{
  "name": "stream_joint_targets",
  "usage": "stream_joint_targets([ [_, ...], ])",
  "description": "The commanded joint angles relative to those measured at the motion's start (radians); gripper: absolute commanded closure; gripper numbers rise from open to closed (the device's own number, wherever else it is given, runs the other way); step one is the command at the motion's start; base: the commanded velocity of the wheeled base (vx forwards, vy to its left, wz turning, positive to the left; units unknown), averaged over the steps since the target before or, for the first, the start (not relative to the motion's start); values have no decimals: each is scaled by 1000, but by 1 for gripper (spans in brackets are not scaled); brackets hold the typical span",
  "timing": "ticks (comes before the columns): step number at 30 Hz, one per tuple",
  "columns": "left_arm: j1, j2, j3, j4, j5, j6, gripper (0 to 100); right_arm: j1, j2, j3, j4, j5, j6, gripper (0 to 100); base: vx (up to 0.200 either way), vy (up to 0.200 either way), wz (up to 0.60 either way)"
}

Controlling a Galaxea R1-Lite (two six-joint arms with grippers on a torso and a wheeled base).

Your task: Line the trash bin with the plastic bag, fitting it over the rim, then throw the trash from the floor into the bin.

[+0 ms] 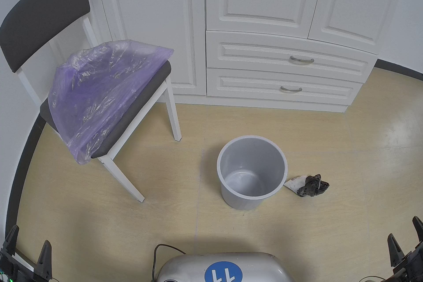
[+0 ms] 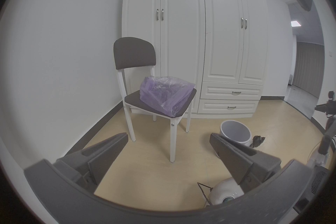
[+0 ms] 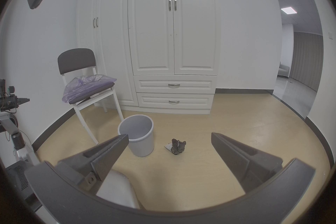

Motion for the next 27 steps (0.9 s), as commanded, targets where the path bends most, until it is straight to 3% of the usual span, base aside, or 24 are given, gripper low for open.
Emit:
stream_joint_targets([
  [1,0,-15,18,-1,3,-5,0,0,-15,16,0,-1,1,0,0,0,0],
  [27,0,-16,18,-1,2,3,0,0,-15,16,0,-1,-1,0,0,0,0],
])
